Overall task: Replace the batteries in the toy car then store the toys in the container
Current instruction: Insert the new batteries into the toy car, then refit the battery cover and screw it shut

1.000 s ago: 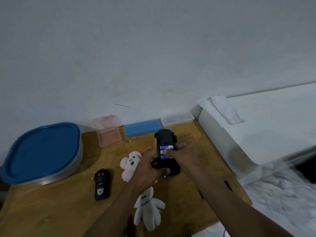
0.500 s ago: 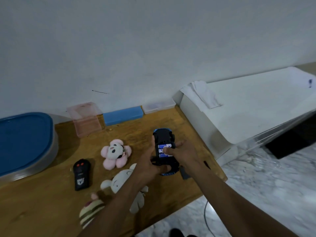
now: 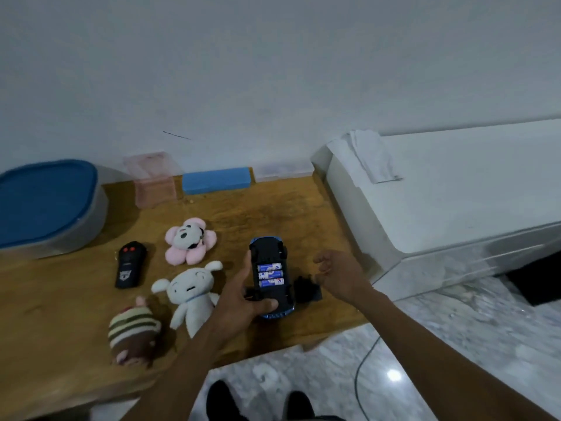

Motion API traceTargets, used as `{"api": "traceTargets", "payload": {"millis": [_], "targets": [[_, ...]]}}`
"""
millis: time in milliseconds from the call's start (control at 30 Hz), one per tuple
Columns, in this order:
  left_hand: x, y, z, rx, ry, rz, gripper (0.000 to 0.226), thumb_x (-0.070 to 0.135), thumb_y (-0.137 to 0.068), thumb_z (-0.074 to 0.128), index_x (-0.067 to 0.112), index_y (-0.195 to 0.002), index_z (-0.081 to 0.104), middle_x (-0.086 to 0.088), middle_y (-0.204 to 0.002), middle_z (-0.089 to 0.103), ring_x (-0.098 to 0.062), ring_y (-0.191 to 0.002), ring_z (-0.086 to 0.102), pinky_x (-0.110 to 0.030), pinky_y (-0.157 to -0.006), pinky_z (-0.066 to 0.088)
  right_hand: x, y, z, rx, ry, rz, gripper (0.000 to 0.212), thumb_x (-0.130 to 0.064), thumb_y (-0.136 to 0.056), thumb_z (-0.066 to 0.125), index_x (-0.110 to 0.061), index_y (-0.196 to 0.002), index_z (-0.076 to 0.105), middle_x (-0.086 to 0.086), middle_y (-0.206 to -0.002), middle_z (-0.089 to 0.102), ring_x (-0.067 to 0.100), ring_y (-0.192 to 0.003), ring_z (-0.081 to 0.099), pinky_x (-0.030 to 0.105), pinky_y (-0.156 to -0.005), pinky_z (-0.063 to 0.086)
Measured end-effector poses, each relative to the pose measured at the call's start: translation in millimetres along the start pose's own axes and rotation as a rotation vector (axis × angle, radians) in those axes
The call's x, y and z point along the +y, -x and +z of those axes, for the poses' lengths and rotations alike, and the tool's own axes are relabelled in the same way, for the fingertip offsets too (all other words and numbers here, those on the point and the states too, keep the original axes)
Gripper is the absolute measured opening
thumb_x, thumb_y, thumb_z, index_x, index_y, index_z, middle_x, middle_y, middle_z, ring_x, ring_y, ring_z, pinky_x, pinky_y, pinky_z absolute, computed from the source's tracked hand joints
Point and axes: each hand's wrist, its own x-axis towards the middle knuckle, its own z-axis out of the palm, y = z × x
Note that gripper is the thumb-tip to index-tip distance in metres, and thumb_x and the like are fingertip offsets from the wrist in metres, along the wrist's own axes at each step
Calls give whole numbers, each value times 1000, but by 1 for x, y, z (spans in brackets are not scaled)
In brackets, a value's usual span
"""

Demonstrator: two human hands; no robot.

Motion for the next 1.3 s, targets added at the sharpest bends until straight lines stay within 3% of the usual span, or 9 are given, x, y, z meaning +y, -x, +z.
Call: {"api": "traceTargets", "payload": {"millis": [133,267,467,600,833,933,1000,1133,1300], "targets": [[-7,15,18,47,50,-46,107,-5,-75,77,36,-152,15,21,-122,65,-9,-115,63,-30,-90,55,27,0,5,-79,287,-105,55,-37,-72,77,-21,-121,59,2,-112,65,19,-102,59,24,-83,43],[-16,29,30,100,100,-106,107,0,-75,79,42,-151,15,7,-131,63,-18,-118,62,-46,-96,52,39,-5,10,-73,399,-230,56,-45,-69,73,-25,-119,60,4,-114,66,25,-105,59,38,-97,43],[-15,40,41,171,160,-110,105,-6,-77,74,42,-151,17,4,-132,62,-18,-116,63,-44,-95,53,43,-10,8,-90,510,-378,57,-49,-77,66,-26,-128,55,3,-114,57,24,-103,56,36,-87,47],[-8,40,41,183,156,-106,103,-5,-76,76,44,-148,20,3,-130,63,-16,-113,65,-35,-87,57,41,-10,4,-130,572,-447,55,-51,-79,59,-25,-127,52,2,-112,54,24,-101,56,36,-82,48],[1,35,31,159,49,-76,103,-5,-75,77,46,-144,20,19,-111,71,-5,-105,67,-24,-80,57,33,-6,-2,-187,650,-453,53,-54,-78,57,-21,-119,55,0,-113,49,24,-96,57,39,-78,52],[7,31,25,126,26,-57,98,-7,-75,76,55,-131,24,19,-109,70,-2,-103,67,-19,-76,56,29,-2,-5,-172,632,-409,51,-54,-77,56,-19,-113,56,3,-111,50,23,-94,56,34,-77,50],[9,28,19,106,38,-55,97,-7,-75,76,57,-128,26,13,-115,69,-5,-104,67,-23,-80,57,22,2,-12,-147,603,-394,50,-52,-78,56,-16,-113,57,5,-110,51,23,-95,56,34,-77,49],[17,20,7,44,54,-45,102,-6,-75,77,46,-145,24,2,-125,67,-17,-114,64,-43,-98,52,-6,13,-34,3,516,-424,51,-43,-83,61,-12,-124,54,5,-119,52,22,-100,57,31,-81,47],[25,15,-1,12,63,-26,103,-5,-74,78,45,-147,24,0,-124,68,-21,-114,64,-50,-100,49,-48,25,-44,122,503,-566,54,-42,-83,62,-10,-126,54,7,-119,54,22,-99,57,34,-82,50]]}}
